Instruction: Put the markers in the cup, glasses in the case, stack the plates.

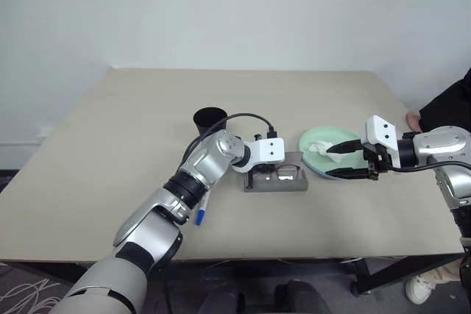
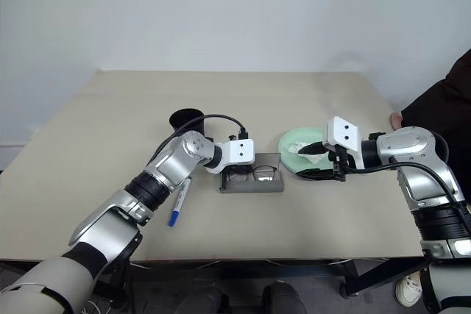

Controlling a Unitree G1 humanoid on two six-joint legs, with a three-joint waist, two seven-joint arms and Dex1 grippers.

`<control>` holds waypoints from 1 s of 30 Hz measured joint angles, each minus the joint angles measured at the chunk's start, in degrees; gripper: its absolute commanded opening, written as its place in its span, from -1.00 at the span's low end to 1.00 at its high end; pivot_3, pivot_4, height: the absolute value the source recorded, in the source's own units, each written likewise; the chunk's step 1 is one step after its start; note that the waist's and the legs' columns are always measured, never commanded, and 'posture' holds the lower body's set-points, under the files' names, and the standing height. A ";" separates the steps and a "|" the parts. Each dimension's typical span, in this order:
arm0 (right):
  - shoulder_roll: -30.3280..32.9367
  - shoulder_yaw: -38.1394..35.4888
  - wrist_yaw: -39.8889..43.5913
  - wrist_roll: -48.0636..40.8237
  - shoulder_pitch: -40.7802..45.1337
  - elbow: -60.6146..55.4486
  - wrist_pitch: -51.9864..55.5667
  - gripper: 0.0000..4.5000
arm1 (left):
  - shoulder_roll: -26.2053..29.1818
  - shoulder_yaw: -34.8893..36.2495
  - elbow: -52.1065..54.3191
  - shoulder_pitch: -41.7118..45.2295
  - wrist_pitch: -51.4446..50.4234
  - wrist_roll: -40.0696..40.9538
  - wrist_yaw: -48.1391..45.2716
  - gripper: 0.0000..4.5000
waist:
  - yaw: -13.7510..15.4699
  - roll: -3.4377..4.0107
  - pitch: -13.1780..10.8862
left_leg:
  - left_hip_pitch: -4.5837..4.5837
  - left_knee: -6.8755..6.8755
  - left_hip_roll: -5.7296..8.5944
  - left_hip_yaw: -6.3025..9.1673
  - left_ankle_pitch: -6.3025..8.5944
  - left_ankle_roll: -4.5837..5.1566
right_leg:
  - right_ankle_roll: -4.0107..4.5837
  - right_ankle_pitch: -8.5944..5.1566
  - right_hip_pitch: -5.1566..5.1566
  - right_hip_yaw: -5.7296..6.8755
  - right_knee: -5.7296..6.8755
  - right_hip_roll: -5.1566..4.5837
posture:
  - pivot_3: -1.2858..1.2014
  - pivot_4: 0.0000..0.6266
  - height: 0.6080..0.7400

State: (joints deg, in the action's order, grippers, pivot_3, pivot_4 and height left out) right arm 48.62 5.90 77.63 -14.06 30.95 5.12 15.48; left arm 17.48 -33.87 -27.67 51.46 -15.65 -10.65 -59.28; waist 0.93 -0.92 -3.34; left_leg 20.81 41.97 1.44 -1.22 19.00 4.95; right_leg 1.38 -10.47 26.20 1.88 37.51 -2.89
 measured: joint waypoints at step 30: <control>-0.67 0.92 -0.04 0.02 0.00 -0.05 0.52 0.28 | 1.26 1.77 0.23 2.39 -3.58 -1.30 -9.36 0.00 | -0.18 0.00 0.02 | -0.02 0.01 -0.01 -0.03 0.00 0.02 | -0.01 0.00 0.01 -0.01 0.04 0.04 | 0.03 -1.00 0.52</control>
State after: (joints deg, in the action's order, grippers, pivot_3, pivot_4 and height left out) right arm 47.95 6.82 77.59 -14.05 30.96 5.07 16.00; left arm 18.74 -32.10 -27.45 53.85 -19.23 -11.95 -68.64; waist 0.75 -0.92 -3.33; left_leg 20.79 41.98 1.43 -1.25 19.00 4.97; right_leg 1.37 -10.47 26.20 1.86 37.55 -2.85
